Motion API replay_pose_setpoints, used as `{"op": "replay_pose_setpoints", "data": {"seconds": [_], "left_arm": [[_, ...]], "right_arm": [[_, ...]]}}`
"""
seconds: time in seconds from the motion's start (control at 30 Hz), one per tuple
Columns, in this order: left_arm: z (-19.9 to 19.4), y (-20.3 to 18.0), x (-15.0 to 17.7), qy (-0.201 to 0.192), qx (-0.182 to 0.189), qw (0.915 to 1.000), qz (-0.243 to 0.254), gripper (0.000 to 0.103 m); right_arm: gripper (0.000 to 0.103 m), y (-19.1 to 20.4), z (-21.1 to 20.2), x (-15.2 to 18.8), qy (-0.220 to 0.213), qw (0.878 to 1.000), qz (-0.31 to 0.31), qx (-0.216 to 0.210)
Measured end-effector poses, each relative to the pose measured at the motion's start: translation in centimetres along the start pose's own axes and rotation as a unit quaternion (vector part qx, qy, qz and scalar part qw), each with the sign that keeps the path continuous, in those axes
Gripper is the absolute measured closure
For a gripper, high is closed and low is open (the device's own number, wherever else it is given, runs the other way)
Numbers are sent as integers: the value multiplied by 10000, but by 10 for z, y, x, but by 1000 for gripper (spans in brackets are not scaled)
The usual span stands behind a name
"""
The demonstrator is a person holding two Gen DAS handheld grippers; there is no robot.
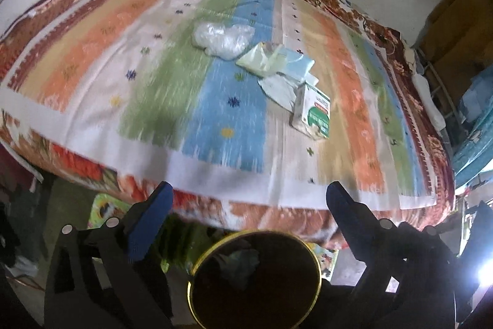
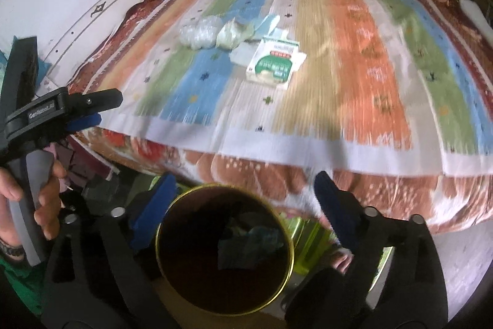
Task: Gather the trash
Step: 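Move both tools back over the trash on the bed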
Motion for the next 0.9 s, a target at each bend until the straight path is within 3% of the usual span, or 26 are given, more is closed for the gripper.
{"op": "replay_pose_setpoints", "data": {"seconds": [0.13,0.4,0.63,0.9], "left_arm": [[9,2,-17,5,34,10000,-35,6],[23,0,-44,-175,186,9996,105,6],[40,13,-70,-223,576,9979,-213,6],[64,10,-85,-204,713,9972,57,6]], "right_arm": [[9,-2,8,-15,-28,10000,-27,53],[9,-2,18,-42,-221,9997,-32,86],[9,-5,40,-65,-173,9998,112,78],[9,-2,63,-88,-236,9995,181,135]]}}
Point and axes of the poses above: each gripper's, at about its wrist camera, not at the fingertips, and z roughly the way its jaws point, y to its left, x to its underside, the point moved 3 cm from there along z, roughly the way its jaws point, and after that the axes turned 7 degrees about x, right-handed, at the moved point
